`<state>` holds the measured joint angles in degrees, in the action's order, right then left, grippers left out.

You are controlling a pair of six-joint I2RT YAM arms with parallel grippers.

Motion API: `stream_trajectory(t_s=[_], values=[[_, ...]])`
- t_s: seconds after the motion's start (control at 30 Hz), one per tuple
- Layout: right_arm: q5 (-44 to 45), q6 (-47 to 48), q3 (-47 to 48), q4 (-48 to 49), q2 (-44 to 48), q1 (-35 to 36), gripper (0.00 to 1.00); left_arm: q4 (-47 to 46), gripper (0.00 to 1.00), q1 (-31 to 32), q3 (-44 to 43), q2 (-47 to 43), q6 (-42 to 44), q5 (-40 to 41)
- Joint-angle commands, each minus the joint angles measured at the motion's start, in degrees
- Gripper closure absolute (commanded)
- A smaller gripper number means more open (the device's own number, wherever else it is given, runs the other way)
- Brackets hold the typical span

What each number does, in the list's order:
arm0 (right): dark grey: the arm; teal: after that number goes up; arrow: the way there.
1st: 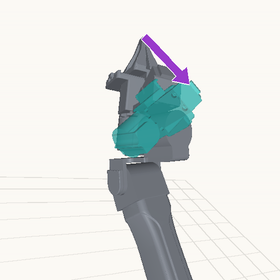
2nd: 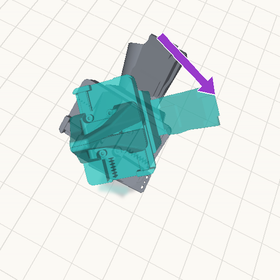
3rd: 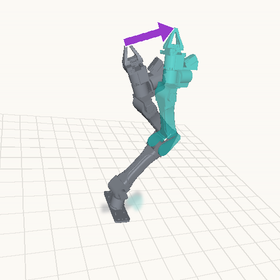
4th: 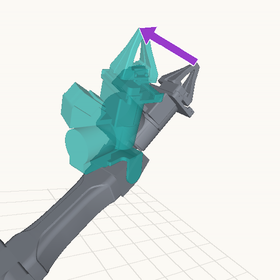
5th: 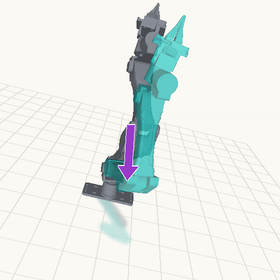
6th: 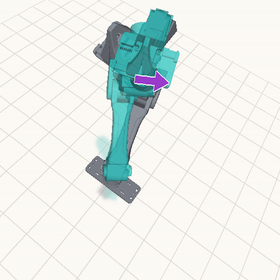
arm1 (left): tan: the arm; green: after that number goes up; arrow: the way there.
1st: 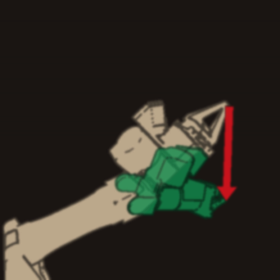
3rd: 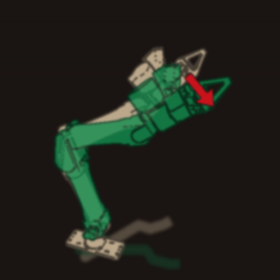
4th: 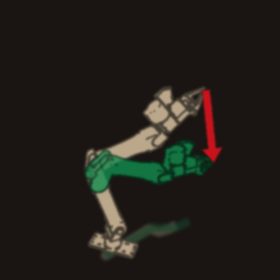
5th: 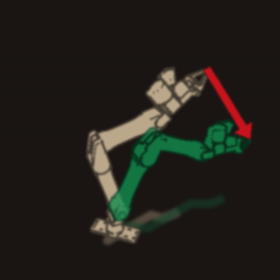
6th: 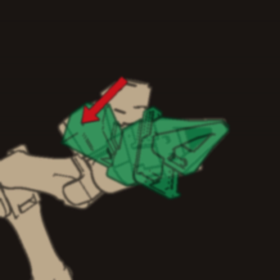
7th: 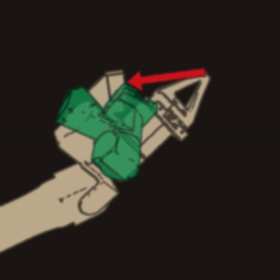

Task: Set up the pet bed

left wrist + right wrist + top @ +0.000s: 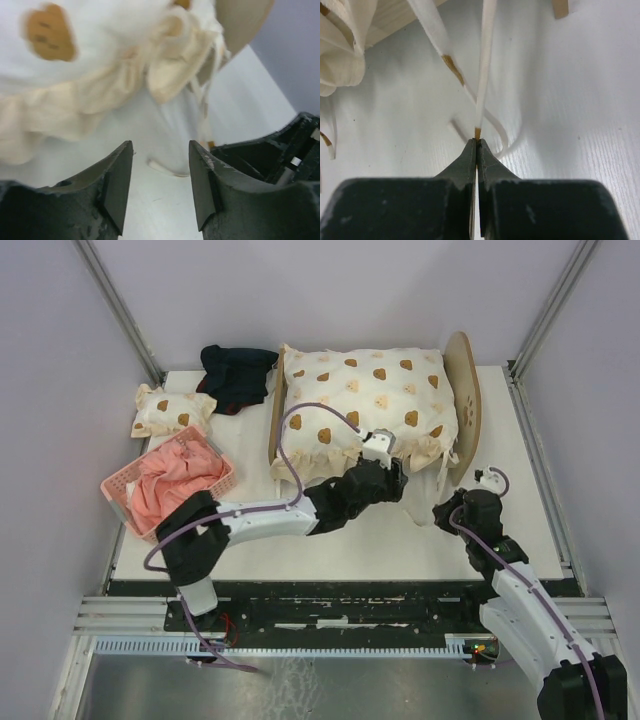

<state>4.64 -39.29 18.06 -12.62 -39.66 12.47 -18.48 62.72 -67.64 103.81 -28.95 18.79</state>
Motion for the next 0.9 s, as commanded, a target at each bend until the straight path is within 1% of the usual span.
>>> stream_trajectory(t_s=[0.0, 0.07, 0.1, 0.13, 0.23, 0.3, 0.43, 0.5, 0.63, 0.77, 0.87], values=[[-2.78, 1.59, -1.59, 2.43, 1.15, 0.02, 0.98, 15.27, 0.42, -0.59, 0.78, -11.58, 6.84, 17.03], [-3.93, 2.17, -1.63, 2.88, 0.64, 0.01, 0.98, 22.96, 0.39, -1.71, 0.24, -14.04, 8.68, 21.92], [-4.74, 2.04, -1.63, 3.13, 0.37, -0.01, 0.98, 27.75, 0.39, -2.64, 0.07, -15.17, 9.32, 23.44], [-5.76, 1.6, -1.7, 3.62, 0.22, 0.01, 0.98, 30.13, 0.38, -4.14, 0.28, -16.56, 9.98, 24.41], [-7.5, 1.09, -1.9, 4.91, -0.21, 0.05, 0.98, 33.69, 0.38, -10.76, 2.38, -20.87, 11.34, 22.88], [-7.79, 1.22, -1.6, 4.81, -0.35, 0.02, 0.98, 33.96, 0.38, -15.81, 3.72, -24.11, 11.96, 20.19], [-9.16, 0.64, -1.67, 5.63, -0.36, 0.05, 0.98, 32.16, 0.38, -22.1, 5.68, -26.88, 14.78, 18.98], [-9.55, 0.85, -1.63, 5.48, -0.57, 0.01, 0.98, 32.16, 0.39, -25.25, 5.68, -26.29, 15.46, 17.64], [-10.46, 0.95, -1.81, 5.62, -0.68, 0.04, 0.98, 32.37, 0.4, -28.99, 5.21, -23.44, 15.87, 15.06], [-10.79, 0.99, -2.19, 5.49, -0.52, 0.03, 0.98, 33.01, 0.4, -32.14, 4.38, -20.47, 15.34, 15.26], [-10.62, 0.97, -2.43, 5.66, -0.54, 0.03, 0.98, 31.3, 0.41, -34.32, 5.12, -19.41, 15.45, 11.06]])
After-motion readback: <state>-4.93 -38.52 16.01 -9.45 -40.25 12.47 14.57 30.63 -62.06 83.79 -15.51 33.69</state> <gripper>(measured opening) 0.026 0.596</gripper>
